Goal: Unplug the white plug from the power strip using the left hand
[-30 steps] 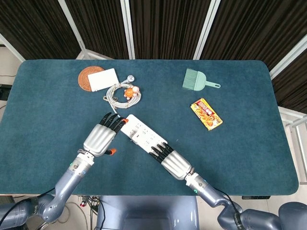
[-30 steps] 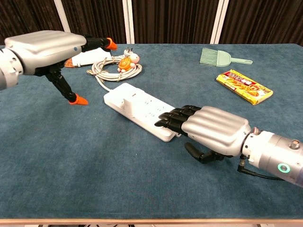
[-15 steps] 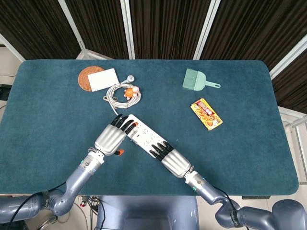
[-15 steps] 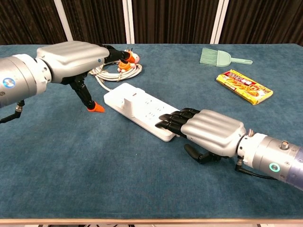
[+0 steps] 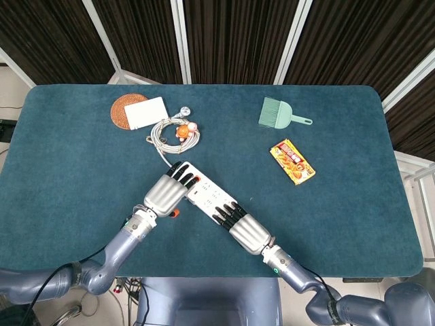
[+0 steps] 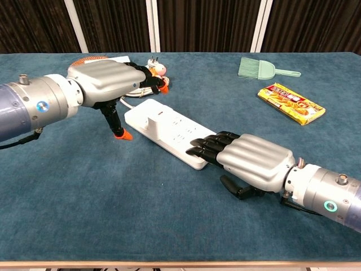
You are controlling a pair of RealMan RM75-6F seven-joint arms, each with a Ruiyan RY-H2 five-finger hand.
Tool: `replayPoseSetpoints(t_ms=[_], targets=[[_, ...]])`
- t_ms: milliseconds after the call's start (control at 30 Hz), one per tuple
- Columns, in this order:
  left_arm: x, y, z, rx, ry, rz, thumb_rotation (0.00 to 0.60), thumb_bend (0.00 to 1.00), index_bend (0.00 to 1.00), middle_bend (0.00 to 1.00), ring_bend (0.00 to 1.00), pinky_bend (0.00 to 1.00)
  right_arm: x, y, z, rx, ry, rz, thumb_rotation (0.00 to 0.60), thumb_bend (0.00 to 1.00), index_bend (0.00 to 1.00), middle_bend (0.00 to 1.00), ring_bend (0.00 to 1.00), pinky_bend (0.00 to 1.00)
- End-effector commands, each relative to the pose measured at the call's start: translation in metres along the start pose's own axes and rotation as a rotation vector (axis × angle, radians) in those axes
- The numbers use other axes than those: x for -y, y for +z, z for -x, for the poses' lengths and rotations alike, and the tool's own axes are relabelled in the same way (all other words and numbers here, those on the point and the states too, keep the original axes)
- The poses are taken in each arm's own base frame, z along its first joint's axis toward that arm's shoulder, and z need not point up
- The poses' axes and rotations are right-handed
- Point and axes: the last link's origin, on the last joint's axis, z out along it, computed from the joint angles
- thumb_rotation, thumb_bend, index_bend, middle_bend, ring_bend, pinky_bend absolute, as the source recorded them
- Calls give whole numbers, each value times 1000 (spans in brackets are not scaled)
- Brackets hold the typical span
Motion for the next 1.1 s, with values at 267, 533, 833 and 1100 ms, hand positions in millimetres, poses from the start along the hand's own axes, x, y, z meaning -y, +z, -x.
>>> replayPoseSetpoints(t_ms=[267,533,833,1100], targets=[[-11,18,7,11,41,53,600,59,185,223,46,34,-2,-3,3,6,-1,8,600,777,49,51,59,112],[-17,30,13,12,45,55,600,66,232,268,62,59,-3,-5,4,9,1,13,600,778,51,53,61,111],[-21,37,18,13,43,57,600,113,304,329,73,69,-7,-7,5,8,-2,25,600,778,51,53,61,112],[-21,39,22,20,50,60,600,153,362,363,85,75,-9,-8,6,10,5,33,600,779,53,55,63,111]])
